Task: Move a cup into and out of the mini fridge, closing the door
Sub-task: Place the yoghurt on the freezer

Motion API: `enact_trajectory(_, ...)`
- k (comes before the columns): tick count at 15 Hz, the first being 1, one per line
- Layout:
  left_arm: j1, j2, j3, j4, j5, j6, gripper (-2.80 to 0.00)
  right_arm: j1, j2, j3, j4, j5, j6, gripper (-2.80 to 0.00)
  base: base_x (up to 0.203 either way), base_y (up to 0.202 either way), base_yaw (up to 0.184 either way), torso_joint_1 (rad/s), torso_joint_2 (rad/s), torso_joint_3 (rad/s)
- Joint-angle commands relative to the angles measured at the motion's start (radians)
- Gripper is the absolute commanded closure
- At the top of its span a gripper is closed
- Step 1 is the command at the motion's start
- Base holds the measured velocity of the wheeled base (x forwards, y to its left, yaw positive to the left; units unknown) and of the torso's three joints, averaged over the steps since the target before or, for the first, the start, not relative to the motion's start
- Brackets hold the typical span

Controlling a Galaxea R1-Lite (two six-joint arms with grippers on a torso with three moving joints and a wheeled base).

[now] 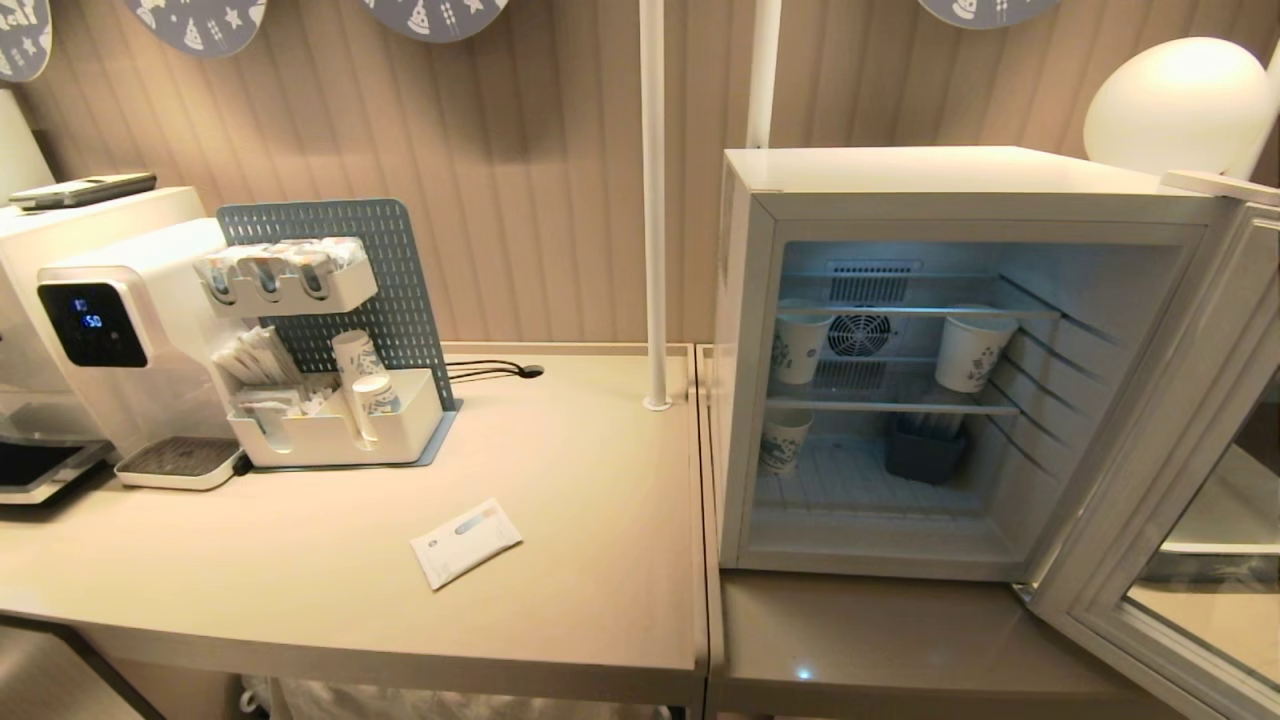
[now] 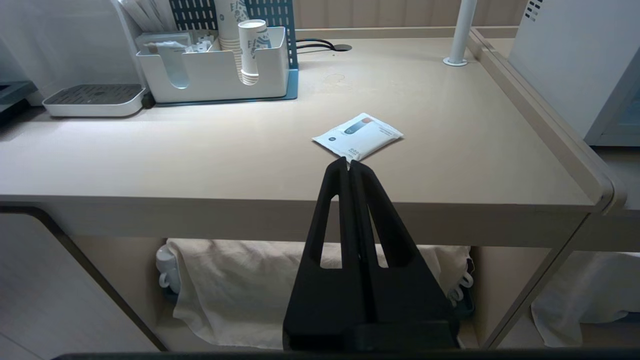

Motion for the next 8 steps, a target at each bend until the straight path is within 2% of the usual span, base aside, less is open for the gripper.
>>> enact_trajectory(1,0.000,0.002,0.000,0.000,0.000,0.000,0.00,0.000,0.002,0.000,0.000,0.001,-0.001,0.00,0.000,0.000,0.000,0.000,0.00,0.000)
enact_trajectory(4,0.000,0.002,0.000,0.000,0.000,0.000,0.00,0.000,0.002,0.000,0.000,0.001,0.000,0.00,0.000,0.032,-0.003,0.001,0.00,0.001)
enact_trajectory(8,0.000,0.002,0.000,0.000,0.000,0.000,0.00,0.000,0.002,0.000,0.000,0.001,0.000,0.00,0.000,0.182,-0.002,0.003,0.00,0.003)
